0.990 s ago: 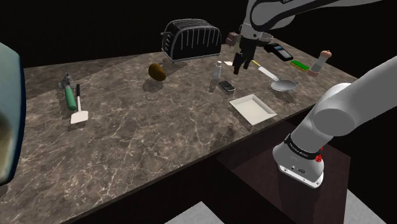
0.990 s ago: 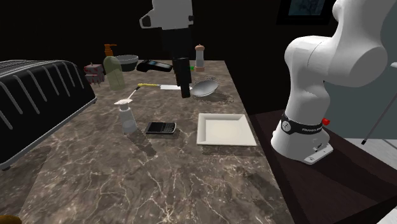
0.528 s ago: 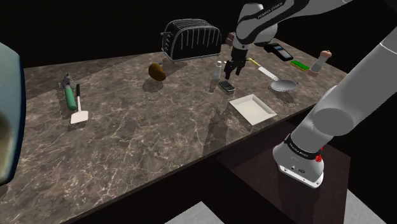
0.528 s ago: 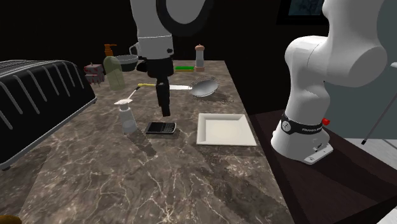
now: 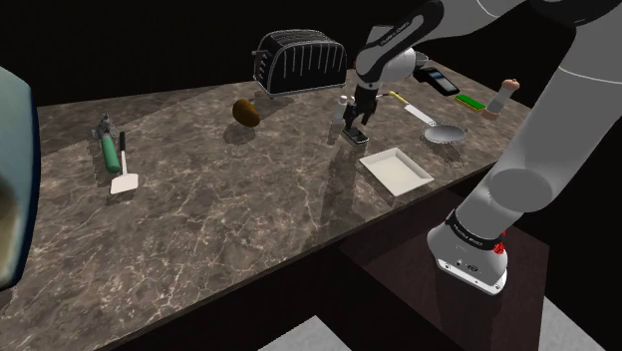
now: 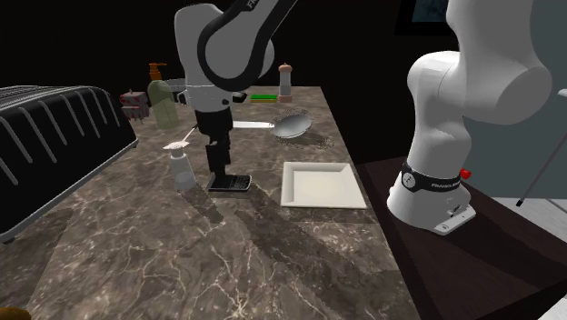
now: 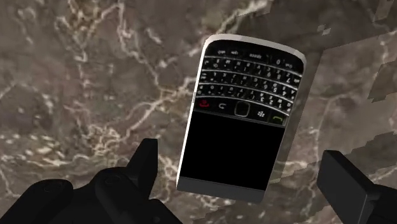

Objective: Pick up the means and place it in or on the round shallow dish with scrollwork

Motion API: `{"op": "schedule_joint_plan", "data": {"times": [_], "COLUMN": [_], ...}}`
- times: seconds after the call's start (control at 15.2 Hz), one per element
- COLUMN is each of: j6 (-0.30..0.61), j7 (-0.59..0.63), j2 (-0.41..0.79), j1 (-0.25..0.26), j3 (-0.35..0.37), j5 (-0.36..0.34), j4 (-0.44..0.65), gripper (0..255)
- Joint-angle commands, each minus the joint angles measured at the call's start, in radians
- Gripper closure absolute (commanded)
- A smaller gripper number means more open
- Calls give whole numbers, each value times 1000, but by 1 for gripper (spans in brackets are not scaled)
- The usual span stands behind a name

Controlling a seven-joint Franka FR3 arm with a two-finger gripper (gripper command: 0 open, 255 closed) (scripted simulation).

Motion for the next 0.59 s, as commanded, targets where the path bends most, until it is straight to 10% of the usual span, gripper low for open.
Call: {"op": "schedule_joint_plan", "data": {"times": [0.0, 0.53], "j6": [28, 73], "j7": [-7, -21], "j2": [22, 62], "j1": [-1, -3], "j3": [3, 10], "j5": [11, 31], "j4": [-6, -13], "gripper": [0, 0]}}
